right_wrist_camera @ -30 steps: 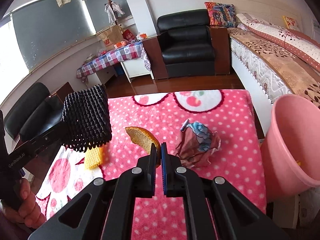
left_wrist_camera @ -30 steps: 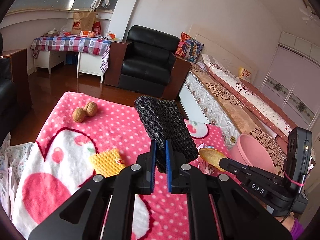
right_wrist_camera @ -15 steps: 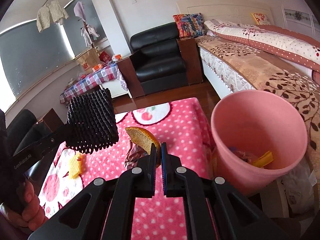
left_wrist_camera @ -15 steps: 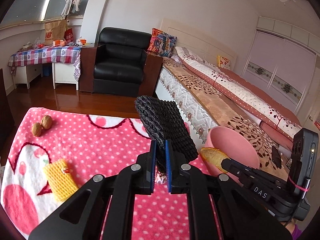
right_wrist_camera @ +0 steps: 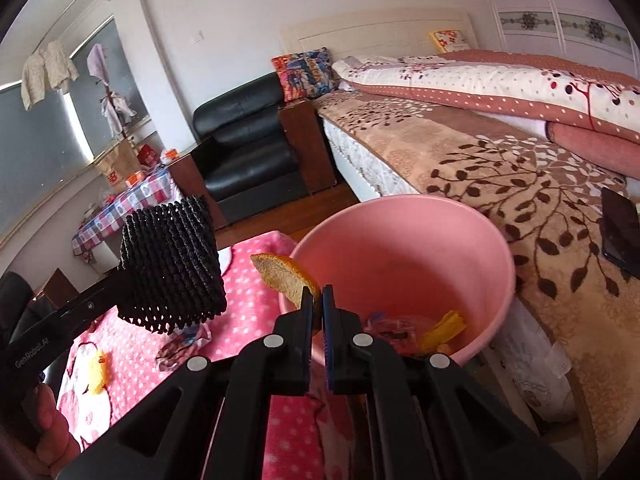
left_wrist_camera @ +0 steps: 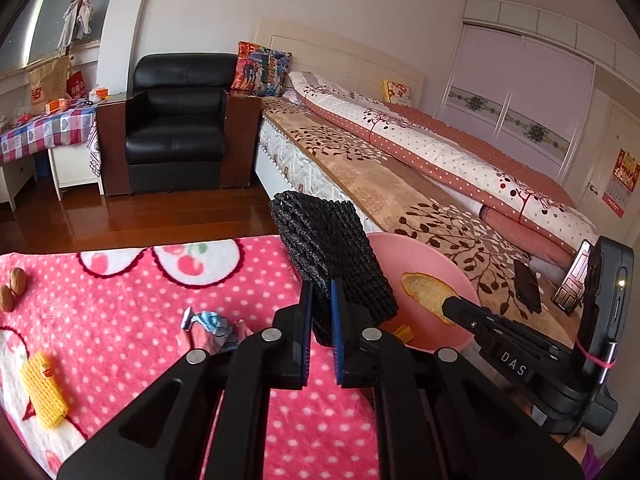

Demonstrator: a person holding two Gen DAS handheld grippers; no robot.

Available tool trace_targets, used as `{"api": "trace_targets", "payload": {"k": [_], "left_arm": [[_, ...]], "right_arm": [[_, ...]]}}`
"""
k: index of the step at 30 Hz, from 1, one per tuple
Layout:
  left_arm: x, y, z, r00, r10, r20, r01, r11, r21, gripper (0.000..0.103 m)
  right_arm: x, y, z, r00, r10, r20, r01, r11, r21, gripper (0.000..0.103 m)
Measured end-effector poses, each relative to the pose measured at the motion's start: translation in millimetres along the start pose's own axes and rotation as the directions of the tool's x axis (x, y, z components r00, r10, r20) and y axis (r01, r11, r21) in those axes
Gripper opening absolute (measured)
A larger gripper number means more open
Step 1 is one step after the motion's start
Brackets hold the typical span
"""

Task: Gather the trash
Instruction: 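Carry the black scrubber and orange peel over the pink bucket and open both tools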

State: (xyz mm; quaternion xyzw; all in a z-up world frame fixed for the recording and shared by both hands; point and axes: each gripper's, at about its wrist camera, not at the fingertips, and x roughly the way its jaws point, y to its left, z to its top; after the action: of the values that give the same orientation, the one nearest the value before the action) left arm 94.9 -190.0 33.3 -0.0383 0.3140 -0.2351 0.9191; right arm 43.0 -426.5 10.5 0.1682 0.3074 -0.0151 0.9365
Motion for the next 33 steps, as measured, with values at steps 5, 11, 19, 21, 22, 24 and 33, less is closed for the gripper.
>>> {"api": "trace_targets", "payload": {"k": [5,11,19,21,22,24,33], "left_arm": [[22.2,-15.5,3.4,1.0,-0.009,-0.024,0.009,1.0,0.015,0.008],[46.5,-27.6,3.3,0.997,-0.029,-0.074,0.03,1.0,0.009,0.008],[69.8,-41.4,-6.8,0.992,-0.022,-0.12,0.028,0.999,0.045,0.008],[74.2,-43.5,-8.9,0.991,-0.026,-0.13,0.032,0.999,0.042,0.008],[75.7,-44.8,-9.2,0.991,-0.028,-0.131,0.034,0.998,0.044,0.008],[79.1,-48.7,-10.9,0.991,-0.024,-0.133,0.032,0.998,0.055,0.008],[87.0,-52.7,-13.8,0.988,-0.037,-0.152,0.046,0.997,0.055,0.019]], "right_arm": [[7.0,-20.9,4.2,1.0,-0.011,0.0,0.011,1.0,0.025,0.004],[14.6,-39.3,8.2,1.0,-0.03,0.004,0.029,0.998,0.057,0.004],[27.2,-62.2,8.4,0.998,-0.062,-0.018,0.063,0.993,0.095,0.005],[27.9,-65.0,7.6,0.998,-0.066,-0.02,0.067,0.993,0.099,0.005],[27.5,-65.9,6.9,0.997,-0.069,-0.021,0.071,0.993,0.099,0.005],[28.3,-68.1,6.8,0.997,-0.077,-0.025,0.079,0.992,0.101,0.005],[29.4,-74.0,4.8,0.996,-0.085,-0.034,0.088,0.989,0.117,0.009]]}}
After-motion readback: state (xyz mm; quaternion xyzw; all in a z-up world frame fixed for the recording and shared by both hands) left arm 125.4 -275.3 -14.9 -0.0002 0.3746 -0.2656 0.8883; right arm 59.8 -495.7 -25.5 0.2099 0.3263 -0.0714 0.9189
